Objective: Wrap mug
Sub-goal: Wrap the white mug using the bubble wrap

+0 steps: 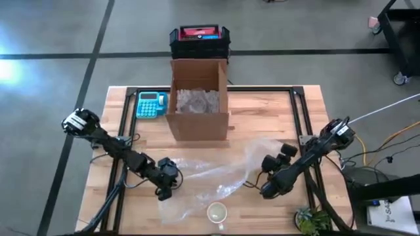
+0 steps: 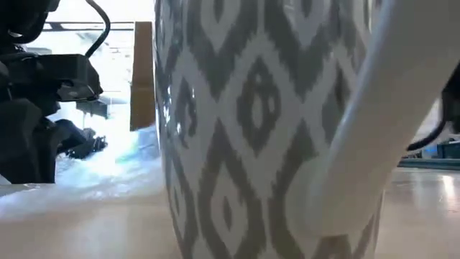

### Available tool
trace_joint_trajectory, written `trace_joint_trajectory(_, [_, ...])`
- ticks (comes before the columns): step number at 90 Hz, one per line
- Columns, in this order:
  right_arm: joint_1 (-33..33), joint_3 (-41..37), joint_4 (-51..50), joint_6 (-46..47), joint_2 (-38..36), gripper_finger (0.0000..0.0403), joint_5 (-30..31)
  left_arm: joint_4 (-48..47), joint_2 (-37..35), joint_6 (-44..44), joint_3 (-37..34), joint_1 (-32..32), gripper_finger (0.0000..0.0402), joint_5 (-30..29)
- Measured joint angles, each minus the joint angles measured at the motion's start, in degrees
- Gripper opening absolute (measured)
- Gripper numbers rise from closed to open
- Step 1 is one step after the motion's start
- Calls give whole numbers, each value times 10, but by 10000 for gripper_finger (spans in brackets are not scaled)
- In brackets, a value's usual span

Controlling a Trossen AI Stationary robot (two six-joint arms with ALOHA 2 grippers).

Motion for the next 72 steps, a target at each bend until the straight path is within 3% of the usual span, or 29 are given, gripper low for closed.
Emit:
trace_joint_trajectory(10, [30, 5, 26, 4, -23, 84, -48, -8, -10, 0, -7, 0, 74, -6])
trace_joint_trajectory(40, [92, 65, 52, 23, -125, 215, -57, 13, -16, -5, -11, 3, 74, -15])
trace_joint_trajectory(59, [101, 84, 108, 26, -172, 250, 69, 31, -30, 18, -8, 8, 74, -25])
trace_joint_trajectory(72, [101, 84, 109, 44, -176, 269, 59, 34, -31, 20, -5, 10, 74, -26])
